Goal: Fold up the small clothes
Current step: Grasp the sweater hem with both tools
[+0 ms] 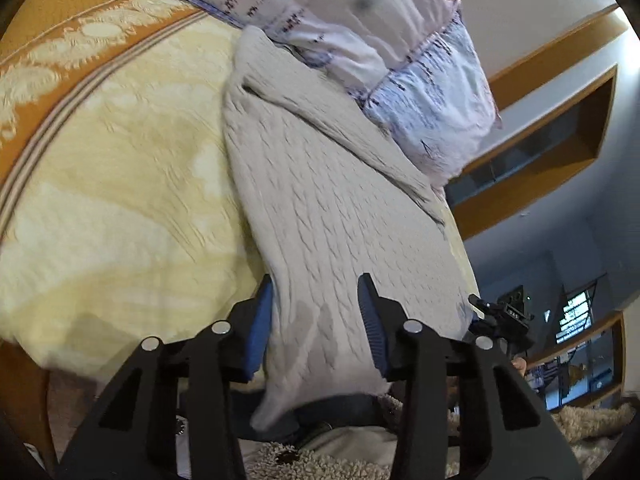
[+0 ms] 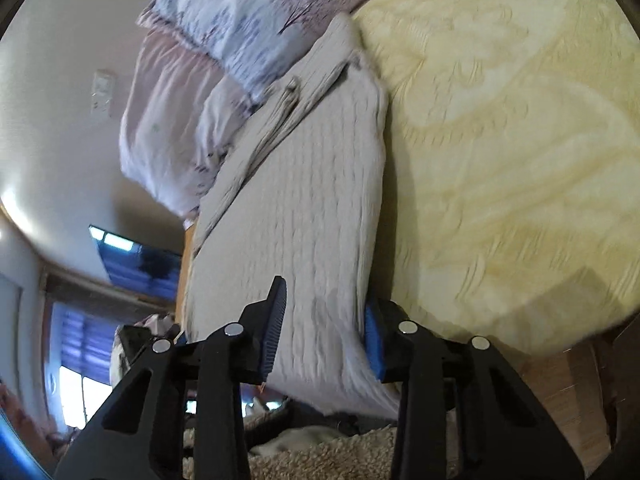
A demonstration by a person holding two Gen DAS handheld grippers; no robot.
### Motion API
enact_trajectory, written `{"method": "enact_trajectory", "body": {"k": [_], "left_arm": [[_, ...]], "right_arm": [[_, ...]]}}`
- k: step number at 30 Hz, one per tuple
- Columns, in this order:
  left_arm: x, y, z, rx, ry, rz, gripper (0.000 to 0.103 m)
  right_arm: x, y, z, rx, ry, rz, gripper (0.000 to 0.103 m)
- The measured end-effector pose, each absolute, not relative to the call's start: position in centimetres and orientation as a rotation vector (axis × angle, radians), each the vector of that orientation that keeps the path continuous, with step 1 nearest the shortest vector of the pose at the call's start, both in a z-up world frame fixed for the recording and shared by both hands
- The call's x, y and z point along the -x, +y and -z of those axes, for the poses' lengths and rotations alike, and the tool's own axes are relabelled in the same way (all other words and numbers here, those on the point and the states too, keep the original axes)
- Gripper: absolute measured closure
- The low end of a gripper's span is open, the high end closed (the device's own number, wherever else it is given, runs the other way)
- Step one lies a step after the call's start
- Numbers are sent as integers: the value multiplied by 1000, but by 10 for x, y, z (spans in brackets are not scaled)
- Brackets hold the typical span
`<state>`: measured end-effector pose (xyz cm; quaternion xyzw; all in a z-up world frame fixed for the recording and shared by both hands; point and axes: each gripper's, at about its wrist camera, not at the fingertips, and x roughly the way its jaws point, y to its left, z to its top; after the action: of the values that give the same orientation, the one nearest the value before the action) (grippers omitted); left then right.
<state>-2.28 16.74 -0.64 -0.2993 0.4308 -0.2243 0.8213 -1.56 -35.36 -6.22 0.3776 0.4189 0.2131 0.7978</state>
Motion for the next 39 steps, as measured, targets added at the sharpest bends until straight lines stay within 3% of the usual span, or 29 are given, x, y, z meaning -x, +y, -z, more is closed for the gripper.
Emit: {"method": "enact_trajectory", "body": {"k": [3, 18, 22, 28, 35, 39], "left_arm": [[36, 160, 8, 626, 905, 541, 62], [56, 126, 21, 501, 986, 676, 63], [52, 122, 27, 521, 1027, 690, 80], [49, 127, 24, 535, 1019, 692, 95], [44, 139, -3, 510, 912, 661, 97], [32, 150, -29, 506, 828, 611, 97]], "right_arm": [[28, -350, 62, -810, 895, -502, 71], [53, -333, 73, -745, 978, -572, 78], [53, -331, 75, -731, 990, -580, 83], [56, -328, 64, -686, 945, -602, 93], [57, -327, 29, -611, 815, -597, 96], [56, -330, -7, -531, 615, -553, 96]]}}
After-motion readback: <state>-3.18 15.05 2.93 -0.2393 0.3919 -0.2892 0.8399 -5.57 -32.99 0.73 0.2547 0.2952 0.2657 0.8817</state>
